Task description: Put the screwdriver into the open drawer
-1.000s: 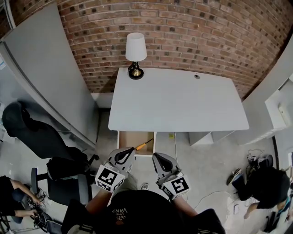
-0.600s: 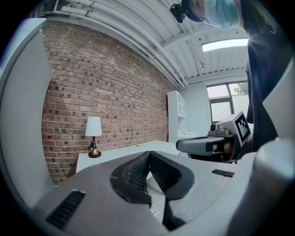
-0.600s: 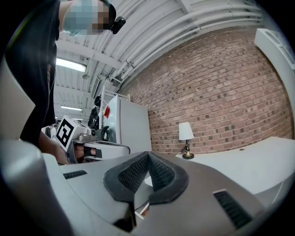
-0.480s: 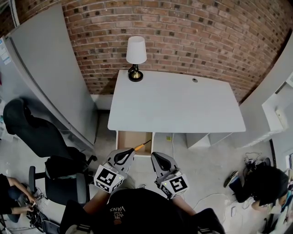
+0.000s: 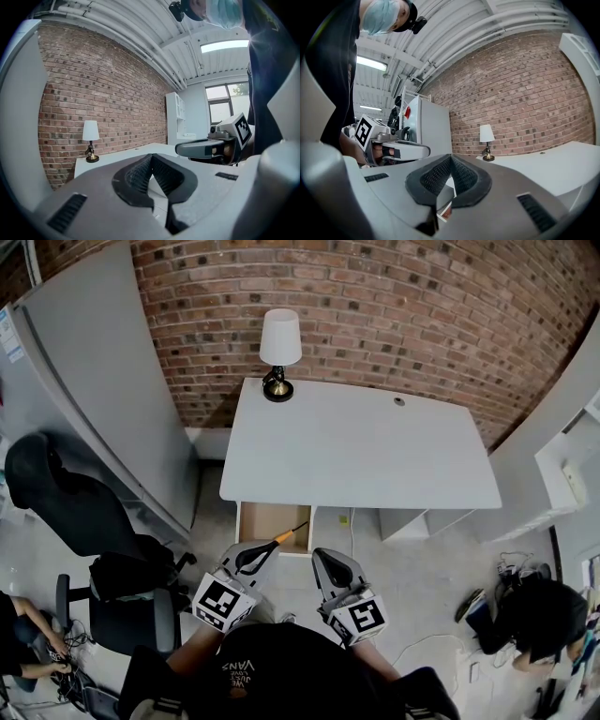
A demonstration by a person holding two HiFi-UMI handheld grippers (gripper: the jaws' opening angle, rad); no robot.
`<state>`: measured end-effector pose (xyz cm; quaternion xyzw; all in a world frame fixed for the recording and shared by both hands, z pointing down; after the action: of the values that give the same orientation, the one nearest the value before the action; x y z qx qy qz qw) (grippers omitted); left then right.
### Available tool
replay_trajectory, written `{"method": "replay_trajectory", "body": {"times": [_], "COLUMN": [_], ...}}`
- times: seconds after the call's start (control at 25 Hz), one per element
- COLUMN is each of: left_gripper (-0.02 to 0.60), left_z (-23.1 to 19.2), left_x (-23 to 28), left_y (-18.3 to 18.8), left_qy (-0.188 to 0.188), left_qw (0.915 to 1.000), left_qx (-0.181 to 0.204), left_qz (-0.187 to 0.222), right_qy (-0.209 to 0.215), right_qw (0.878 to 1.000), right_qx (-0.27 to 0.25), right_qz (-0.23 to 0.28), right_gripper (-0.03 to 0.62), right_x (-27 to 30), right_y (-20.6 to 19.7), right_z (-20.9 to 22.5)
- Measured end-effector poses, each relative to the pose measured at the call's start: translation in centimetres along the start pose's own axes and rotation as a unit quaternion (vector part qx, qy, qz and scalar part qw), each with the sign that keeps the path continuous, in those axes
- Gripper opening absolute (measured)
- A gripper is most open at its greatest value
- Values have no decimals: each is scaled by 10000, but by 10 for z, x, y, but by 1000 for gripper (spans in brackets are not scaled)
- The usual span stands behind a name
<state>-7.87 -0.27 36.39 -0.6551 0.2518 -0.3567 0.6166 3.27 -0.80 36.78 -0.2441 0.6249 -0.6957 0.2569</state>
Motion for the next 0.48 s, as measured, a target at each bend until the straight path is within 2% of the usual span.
{"method": "replay_trajectory", "body": {"times": [0.48], "left_gripper": [8], "left_z": [3], "left_x": [2], "left_y": [-2], "left_qy": [-77], "left_qw": [10000], "left_qx": [-9], "left_qz": [-24], "right_qy": [-170], "right_qw": [9998], "right_qx": [-52], "right_qz": [-66], "right_gripper": [-2], "right_x": [-2], "right_y": [-1], "right_z": [4]}}
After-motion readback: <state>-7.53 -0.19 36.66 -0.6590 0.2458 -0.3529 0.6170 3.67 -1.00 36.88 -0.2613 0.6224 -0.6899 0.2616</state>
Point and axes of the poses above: the fingertips, and each gripper's own axes: x forward along the fingers, z to its right, y out of its top, the point moved 3 cm from there along -x, backward along the fingers
